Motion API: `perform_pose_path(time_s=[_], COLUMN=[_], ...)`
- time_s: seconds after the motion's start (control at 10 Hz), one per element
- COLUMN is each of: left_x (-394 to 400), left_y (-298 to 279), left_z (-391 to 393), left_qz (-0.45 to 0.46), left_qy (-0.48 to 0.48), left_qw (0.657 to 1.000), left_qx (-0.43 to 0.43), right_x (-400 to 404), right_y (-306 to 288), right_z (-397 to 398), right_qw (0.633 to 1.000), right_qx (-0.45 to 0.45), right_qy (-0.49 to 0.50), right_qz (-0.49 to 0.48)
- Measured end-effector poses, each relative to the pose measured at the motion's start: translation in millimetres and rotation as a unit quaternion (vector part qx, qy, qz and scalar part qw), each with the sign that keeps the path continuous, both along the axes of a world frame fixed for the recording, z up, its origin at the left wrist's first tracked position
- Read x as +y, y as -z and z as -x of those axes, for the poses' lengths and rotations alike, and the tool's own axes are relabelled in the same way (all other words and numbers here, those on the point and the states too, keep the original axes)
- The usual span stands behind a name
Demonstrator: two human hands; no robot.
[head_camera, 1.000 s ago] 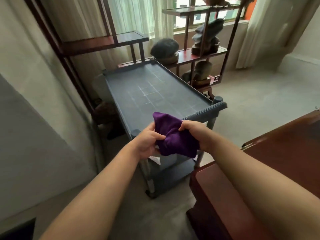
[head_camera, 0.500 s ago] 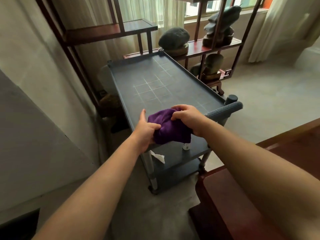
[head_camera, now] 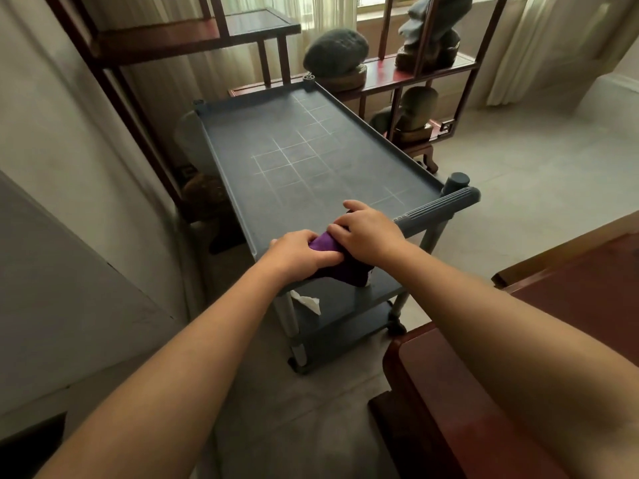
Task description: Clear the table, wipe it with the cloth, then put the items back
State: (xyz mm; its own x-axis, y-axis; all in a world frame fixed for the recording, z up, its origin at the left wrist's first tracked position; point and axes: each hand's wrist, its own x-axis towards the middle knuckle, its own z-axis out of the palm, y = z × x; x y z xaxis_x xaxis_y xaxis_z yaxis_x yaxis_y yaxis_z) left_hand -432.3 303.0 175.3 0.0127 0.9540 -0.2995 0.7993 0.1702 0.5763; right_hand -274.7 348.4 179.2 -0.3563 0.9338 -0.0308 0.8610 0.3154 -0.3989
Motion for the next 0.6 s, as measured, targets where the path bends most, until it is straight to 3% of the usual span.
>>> perform_pose_path(time_s=[0.1, 0.4, 0.5, 0.6], left_x=[-1.5, -5.1, -3.2, 1.8], left_y=[1.9, 1.9, -2.2, -8.4], left_z=[-1.7, 2.5, 0.9, -7.1], left_qz=[0.012, 0.018, -0.006, -0.09], left_qy=[0.026, 0.029, 0.026, -0.005], left_qw=[0.991, 0.999, 0.999, 0.992], left_qx=[0.129, 0.014, 0.041, 0.093], right_x=[-1.2, -2.8, -6.4, -12.9], right_y=[4.6, 0.3, -7.5, -17.3], right_z=[-5.0, -12.1, -18.2, -27.4], right_qw=[0.999, 0.997, 0.999, 0.997], right_qx=[-0.032, 0.002, -0.015, -0.045], right_qy=[0.015, -0.01, 0.011, 0.026], right_qz=[0.016, 0.072, 0.043, -0.052])
